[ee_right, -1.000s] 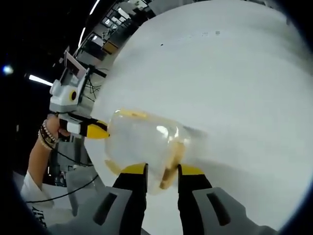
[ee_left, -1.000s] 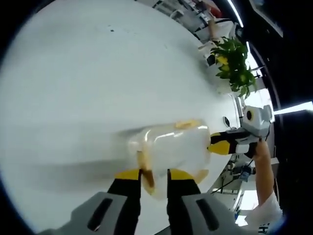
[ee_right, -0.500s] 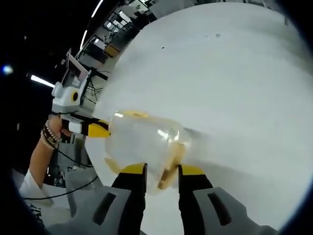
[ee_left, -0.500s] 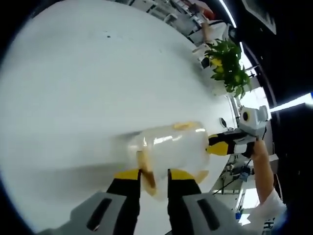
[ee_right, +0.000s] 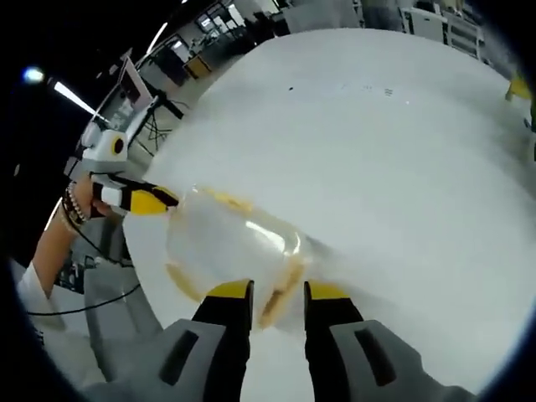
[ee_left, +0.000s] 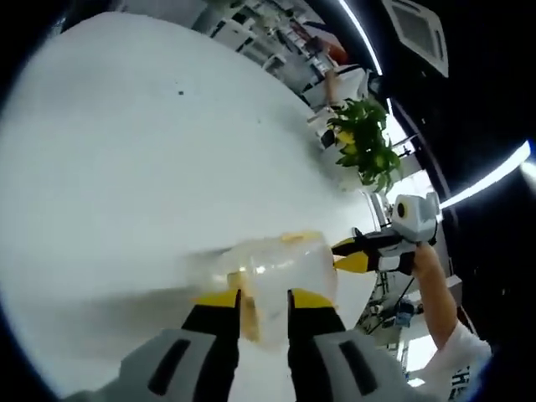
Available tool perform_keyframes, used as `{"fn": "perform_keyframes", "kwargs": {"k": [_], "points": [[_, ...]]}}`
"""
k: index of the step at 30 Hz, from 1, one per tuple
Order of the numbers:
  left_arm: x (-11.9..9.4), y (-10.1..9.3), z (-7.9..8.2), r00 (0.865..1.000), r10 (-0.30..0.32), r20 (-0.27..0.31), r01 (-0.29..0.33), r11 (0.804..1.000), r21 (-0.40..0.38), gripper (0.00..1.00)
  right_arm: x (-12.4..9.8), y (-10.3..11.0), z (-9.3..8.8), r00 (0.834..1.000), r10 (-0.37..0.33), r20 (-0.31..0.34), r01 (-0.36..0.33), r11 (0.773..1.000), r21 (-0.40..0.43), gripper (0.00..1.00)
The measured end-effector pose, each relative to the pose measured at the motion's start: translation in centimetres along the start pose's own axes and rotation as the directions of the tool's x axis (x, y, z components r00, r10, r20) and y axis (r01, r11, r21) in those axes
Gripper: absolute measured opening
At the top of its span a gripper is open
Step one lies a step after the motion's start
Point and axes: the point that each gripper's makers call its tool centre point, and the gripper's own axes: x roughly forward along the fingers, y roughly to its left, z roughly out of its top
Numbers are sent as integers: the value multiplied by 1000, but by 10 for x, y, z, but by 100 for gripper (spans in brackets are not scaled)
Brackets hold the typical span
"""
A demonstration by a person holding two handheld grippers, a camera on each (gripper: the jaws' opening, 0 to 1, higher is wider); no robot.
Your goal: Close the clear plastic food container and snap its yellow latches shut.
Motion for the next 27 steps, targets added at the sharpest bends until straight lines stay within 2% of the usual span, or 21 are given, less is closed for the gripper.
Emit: {"fn": "perform_keyframes", "kwargs": {"k": [5, 9, 12, 14, 17, 19, 21, 23, 27], "points": [[-4, -5, 6, 1000, 2, 25, -4, 998, 64, 15, -1, 3, 4, 1000, -1, 4, 1, 1000, -9, 19], [-3, -12, 4, 1000, 1, 18, -3, 995, 101, 15, -2, 8, 9, 1000, 3, 13, -3, 1000, -16, 18], [0, -17, 0, 1000, 6, 6, -7, 984, 178, 14, -3, 11, 13, 1000, 0, 18, 0, 1000, -26, 15], [1, -21, 0, 1000, -1, 16, -2, 980, 198, 14, -3, 13, 14, 1000, -1, 20, 2, 999, -41, 13], [2, -31, 2, 999, -26, 41, 14, 961, 278, 15, -3, 17, 17, 999, 9, 35, -7, 999, -46, 11], [3, -32, 3, 998, -16, 57, -3, 948, 317, 14, -4, 19, 20, 999, 17, 47, -15, 999, -47, 10], [4, -31, 1, 998, 6, 59, -24, 948, 318, 13, -4, 22, 23, 998, 19, 56, -16, 998, -60, 6], [5, -34, 1, 997, -8, 76, -17, 947, 321, 11, -5, 24, 26, 997, 19, 71, -13, 997, -79, 0], [10, -43, -3, 995, -33, 90, 2, 945, 327, 10, -2, 28, 30, 997, 32, 76, -25, 996, -87, 0]]}}
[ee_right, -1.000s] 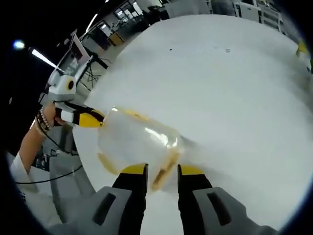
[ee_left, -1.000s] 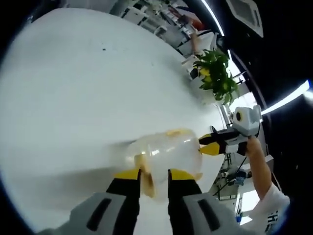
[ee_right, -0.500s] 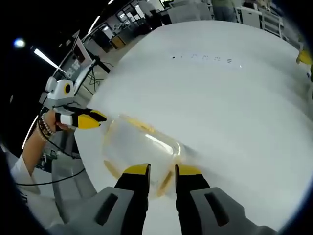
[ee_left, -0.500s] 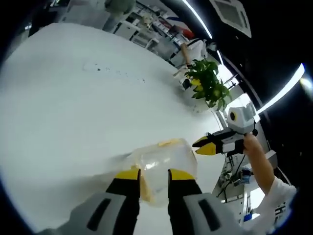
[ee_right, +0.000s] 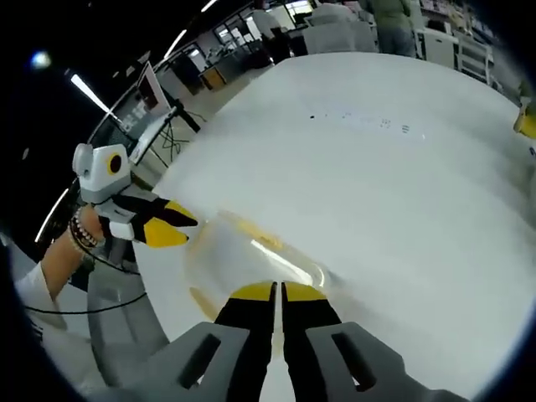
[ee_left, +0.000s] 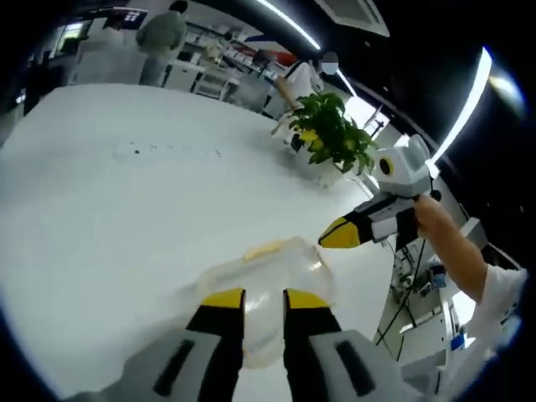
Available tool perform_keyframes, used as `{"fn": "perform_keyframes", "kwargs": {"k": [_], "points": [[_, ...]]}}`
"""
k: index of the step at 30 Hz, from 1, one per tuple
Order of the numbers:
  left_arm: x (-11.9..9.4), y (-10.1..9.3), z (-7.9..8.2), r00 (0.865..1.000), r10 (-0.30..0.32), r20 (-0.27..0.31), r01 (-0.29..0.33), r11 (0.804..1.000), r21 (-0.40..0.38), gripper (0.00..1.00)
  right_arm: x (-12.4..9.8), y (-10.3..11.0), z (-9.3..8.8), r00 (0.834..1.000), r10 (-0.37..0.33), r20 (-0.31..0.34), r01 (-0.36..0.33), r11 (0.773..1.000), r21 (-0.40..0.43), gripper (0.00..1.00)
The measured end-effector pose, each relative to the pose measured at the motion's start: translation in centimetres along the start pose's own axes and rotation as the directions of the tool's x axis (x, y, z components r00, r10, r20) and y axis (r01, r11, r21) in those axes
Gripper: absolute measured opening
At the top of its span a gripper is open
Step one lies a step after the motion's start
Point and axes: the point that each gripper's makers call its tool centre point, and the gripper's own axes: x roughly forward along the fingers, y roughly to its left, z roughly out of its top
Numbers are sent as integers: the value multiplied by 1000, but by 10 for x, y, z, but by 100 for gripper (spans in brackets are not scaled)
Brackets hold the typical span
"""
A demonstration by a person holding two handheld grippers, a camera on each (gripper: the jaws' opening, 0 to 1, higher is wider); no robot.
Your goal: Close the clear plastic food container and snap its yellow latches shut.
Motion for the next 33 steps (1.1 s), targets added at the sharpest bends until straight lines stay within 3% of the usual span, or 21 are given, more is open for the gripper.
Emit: {"fn": "perform_keyframes", "kwargs": {"k": [4, 7, 9, 11, 14, 21, 25, 28, 33], "points": [[3, -5, 1, 999, 4, 34, -5, 999, 34, 10, 4, 6, 5, 1000, 23, 18, -23, 1000, -12, 0], [6, -10, 1, 999, -26, 43, 24, 999, 34, 10, 7, 11, 6, 999, 43, 22, -43, 999, -13, 0], [7, -5, -1, 998, 17, 58, -21, 997, 77, 10, 9, 14, 8, 999, 48, 25, -47, 998, -30, 0], [8, -6, -2, 998, 5, 69, -9, 998, 63, 9, 10, 15, 8, 998, 54, 27, -53, 998, -36, 0], [10, -9, -6, 998, 1, 69, -4, 999, 52, 7, 13, 19, 9, 997, 66, 30, -64, 997, -41, 0], [18, -19, -9, 998, 7, 70, -15, 992, 122, 0, 22, 26, 8, 997, 75, 22, -74, 995, -71, 0], [22, -23, -13, 999, 23, 42, -32, 972, 232, 0, 25, 29, 7, 995, 94, 14, -93, 993, -78, 0], [26, -31, -13, 999, 3, 41, -12, 976, 216, 0, 28, 32, 5, 995, 100, 7, -99, 992, -82, 0], [33, -36, -17, 1000, 5, 29, -13, 965, 261, 0, 32, 32, 4, 996, 94, 5, -93, 989, -112, 0]]}}
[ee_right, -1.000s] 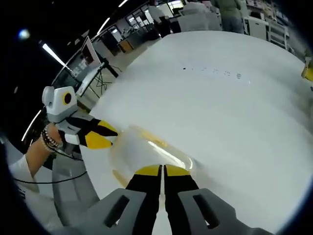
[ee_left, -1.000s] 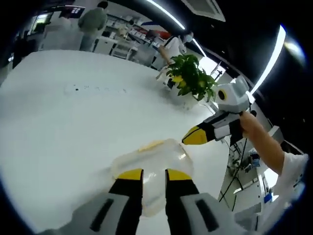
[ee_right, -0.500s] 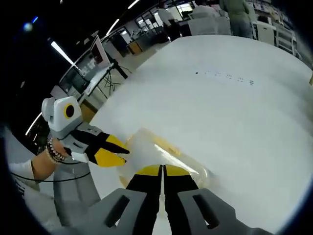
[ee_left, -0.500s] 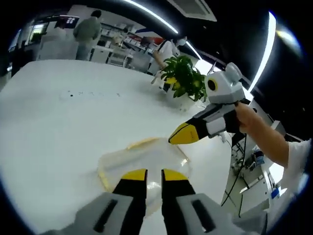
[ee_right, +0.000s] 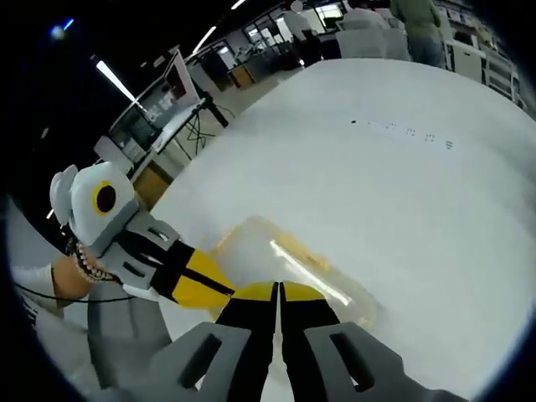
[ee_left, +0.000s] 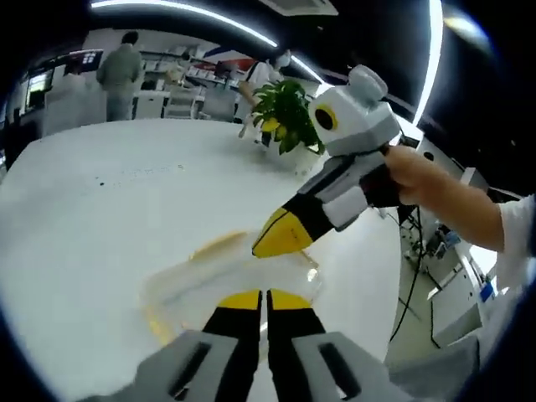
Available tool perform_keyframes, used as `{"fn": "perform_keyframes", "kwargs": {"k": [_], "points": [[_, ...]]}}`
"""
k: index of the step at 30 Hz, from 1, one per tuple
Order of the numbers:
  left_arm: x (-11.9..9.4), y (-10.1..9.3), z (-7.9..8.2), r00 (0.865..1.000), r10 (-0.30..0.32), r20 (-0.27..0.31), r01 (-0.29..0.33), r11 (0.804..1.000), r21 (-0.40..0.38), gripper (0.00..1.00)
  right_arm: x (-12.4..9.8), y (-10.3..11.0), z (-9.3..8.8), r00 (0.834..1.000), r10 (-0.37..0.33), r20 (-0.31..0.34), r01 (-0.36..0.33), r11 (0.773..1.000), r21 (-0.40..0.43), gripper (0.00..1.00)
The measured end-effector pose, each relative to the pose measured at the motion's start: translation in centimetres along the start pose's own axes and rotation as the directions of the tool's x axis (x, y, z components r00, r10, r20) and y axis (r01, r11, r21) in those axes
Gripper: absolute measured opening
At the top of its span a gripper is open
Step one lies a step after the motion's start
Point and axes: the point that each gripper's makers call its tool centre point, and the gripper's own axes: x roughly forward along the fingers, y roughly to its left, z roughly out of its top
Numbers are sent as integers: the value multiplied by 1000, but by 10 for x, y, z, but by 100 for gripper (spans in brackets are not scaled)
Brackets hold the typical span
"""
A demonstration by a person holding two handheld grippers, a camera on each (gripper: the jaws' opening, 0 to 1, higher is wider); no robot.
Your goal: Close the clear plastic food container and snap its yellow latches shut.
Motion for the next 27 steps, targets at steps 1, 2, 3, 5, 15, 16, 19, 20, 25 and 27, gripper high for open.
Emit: {"fn": "perform_keyframes", "kwargs": {"k": [1, 2, 3, 5, 15, 16, 19, 20, 25, 27], "points": [[2, -1, -1, 1000, -2, -2, 2, 1000, -2, 0, 2, 0, 0, 1000, -3, -2, 3, 1000, -8, 0], [2, -2, 0, 1000, -9, -1, 9, 1000, -4, 0, 2, 0, 0, 1000, -2, -5, 2, 1000, -11, 0], [3, -4, 1, 1000, -21, 7, 21, 1000, -14, 0, 3, 2, -1, 1000, 2, -6, -2, 1000, -18, 0], [4, -5, 2, 1000, -22, 11, 22, 999, -26, 0, 4, 5, 0, 1000, 9, -5, -9, 1000, -23, 0], [10, -10, -4, 1000, -27, -15, 27, 1000, 1, 0, 14, 9, -3, 999, 35, -28, -36, 999, -40, 0], [10, -11, -4, 1000, -28, -13, 28, 1000, 0, 0, 14, 11, -4, 999, 42, -28, -43, 999, -34, 0], [11, -9, -4, 1000, -22, -8, 22, 1000, -9, 0, 15, 12, -3, 998, 54, -24, -54, 998, -22, 0], [12, -9, -3, 1000, -26, -4, 26, 999, -20, 0, 16, 11, -3, 999, 49, -24, -49, 998, -26, 0], [11, -11, -5, 999, -39, -1, 39, 999, -36, 0, 18, 9, -3, 999, 43, -25, -44, 999, -25, 0], [11, -11, -5, 999, -42, 0, 42, 998, -46, 0, 19, 10, -3, 998, 48, -28, -48, 999, -20, 0]]}}
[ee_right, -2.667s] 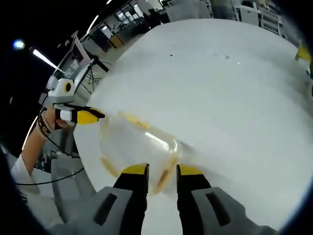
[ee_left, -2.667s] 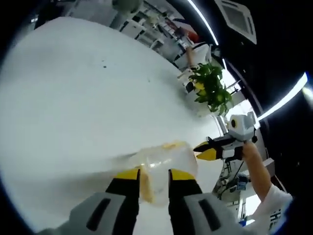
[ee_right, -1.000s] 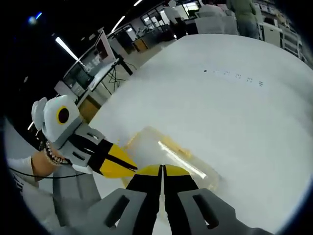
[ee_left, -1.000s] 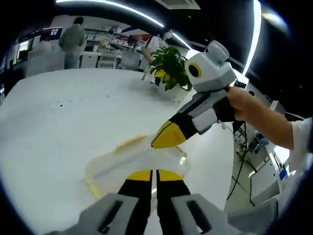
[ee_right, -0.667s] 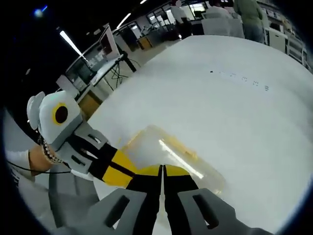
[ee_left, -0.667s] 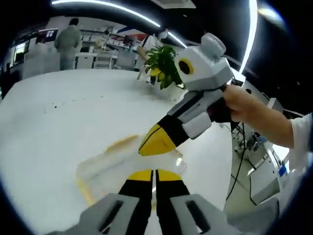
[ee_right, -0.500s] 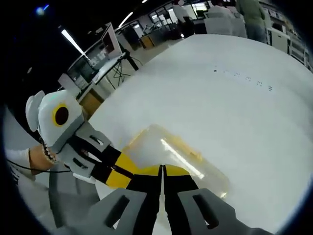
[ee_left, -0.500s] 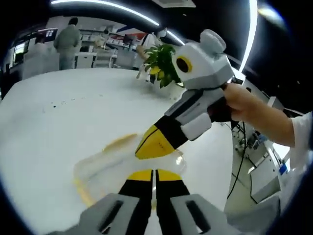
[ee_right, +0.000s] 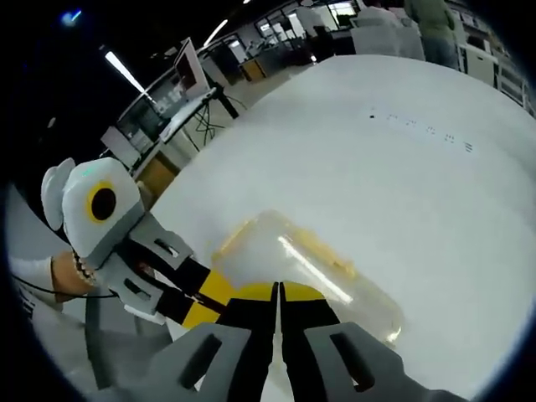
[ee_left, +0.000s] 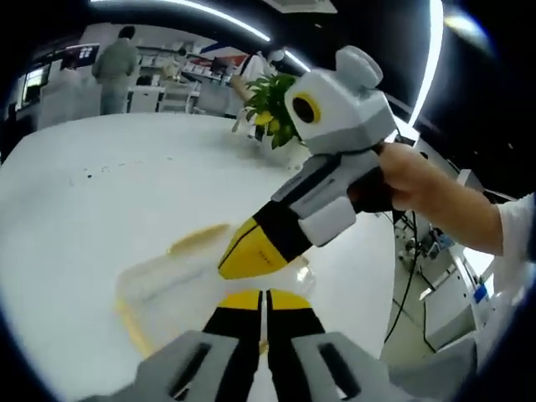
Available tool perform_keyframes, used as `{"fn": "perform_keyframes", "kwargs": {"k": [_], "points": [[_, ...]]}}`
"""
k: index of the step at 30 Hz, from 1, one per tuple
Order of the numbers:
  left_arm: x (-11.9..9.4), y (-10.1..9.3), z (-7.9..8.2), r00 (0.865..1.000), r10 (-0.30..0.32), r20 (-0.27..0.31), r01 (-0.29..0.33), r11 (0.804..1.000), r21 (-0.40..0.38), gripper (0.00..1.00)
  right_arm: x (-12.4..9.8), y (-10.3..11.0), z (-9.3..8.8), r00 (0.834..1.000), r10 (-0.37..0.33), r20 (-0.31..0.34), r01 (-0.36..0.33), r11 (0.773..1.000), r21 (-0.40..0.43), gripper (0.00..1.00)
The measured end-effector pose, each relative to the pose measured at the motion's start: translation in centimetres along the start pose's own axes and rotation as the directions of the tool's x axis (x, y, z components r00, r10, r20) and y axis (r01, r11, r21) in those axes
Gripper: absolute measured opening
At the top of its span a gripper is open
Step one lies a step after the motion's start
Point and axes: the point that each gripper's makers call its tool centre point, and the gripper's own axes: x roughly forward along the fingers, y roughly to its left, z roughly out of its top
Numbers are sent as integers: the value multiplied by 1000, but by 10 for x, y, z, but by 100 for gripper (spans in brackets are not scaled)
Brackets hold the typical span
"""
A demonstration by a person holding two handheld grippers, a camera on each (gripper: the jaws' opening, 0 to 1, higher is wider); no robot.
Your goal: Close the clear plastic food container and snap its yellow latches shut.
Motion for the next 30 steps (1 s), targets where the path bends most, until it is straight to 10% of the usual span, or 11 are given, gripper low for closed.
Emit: {"fn": "perform_keyframes", "kwargs": {"k": [30], "points": [[-3, -7, -15, 999, -41, -33, 39, 998, -51, 0, -2, -12, 23, 996, -55, 69, 54, 998, 25, 0]]}}
